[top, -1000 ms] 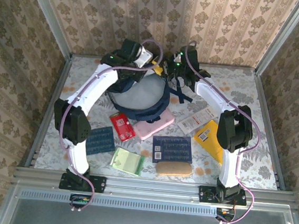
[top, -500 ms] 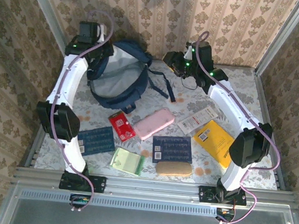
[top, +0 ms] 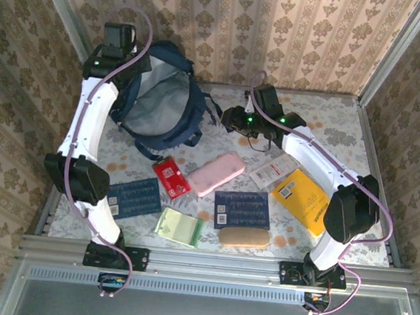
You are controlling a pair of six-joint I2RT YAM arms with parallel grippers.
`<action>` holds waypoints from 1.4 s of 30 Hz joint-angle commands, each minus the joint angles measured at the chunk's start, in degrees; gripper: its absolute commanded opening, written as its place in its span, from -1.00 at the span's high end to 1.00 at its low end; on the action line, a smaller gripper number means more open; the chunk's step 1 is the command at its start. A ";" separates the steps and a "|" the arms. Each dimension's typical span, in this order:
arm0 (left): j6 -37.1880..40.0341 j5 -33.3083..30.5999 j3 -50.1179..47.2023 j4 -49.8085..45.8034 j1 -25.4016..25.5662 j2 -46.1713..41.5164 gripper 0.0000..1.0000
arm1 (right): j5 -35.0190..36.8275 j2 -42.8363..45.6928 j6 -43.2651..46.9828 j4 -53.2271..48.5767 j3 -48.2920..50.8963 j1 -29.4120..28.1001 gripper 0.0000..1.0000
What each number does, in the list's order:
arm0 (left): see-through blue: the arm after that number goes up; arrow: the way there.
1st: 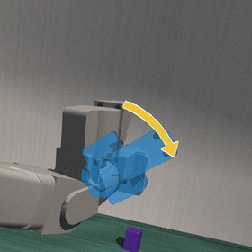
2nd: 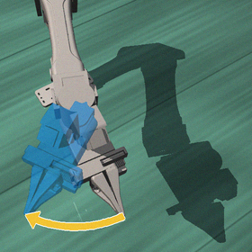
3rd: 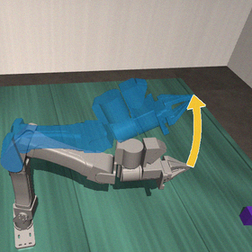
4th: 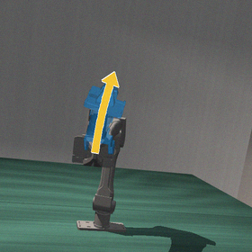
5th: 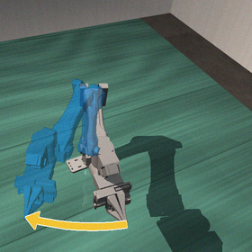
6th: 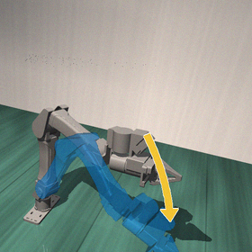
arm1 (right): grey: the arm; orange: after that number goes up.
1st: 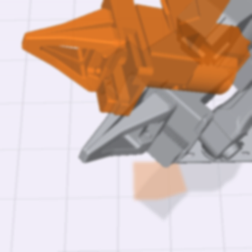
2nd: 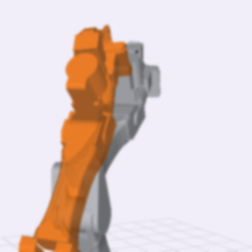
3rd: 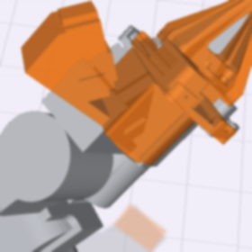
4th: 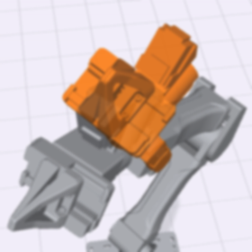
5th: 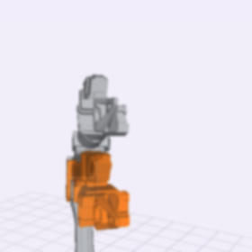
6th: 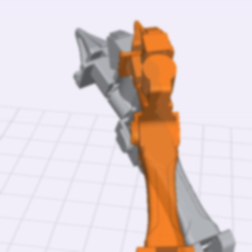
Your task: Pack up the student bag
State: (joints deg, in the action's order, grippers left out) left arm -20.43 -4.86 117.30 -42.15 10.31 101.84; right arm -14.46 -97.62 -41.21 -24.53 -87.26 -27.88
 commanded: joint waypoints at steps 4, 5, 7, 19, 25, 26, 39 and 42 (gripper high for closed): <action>3.20 -7.75 4.41 2.90 3.54 -6.37 1.00 | -3.16 -2.42 5.27 -1.06 -3.24 -3.85 0.15; 3.16 -7.58 4.46 2.19 4.07 -6.08 1.00 | -3.76 -2.56 5.43 -0.88 -3.42 -4.36 0.17; 1.89 -6.19 4.10 0.32 4.57 -5.45 1.00 | -4.01 -2.47 5.63 -0.46 -2.96 -5.05 0.23; -10.73 14.49 -4.18 4.36 4.41 1.74 1.00 | 17.64 3.39 5.36 -7.72 7.58 -6.09 -0.10; -19.27 21.03 -5.88 12.50 2.49 4.97 1.00 | 21.55 10.65 6.46 -8.71 15.56 -6.14 -0.22; -21.66 22.64 -6.39 13.98 1.74 5.35 1.00 | 21.58 11.48 6.81 -9.31 16.45 -6.20 -0.23; -24.85 31.23 -17.08 17.21 1.16 5.60 1.00 | 16.70 22.10 18.59 -20.68 22.34 -6.15 -0.47; -24.41 31.02 -20.35 16.99 1.21 4.45 1.00 | 8.45 23.03 24.82 -18.71 24.93 -7.67 -0.44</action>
State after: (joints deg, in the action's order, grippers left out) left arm -43.99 24.91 98.98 -26.17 11.99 108.97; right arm 2.48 -75.94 -26.24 -42.63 -64.53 -34.02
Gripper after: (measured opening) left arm 0.074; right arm 0.724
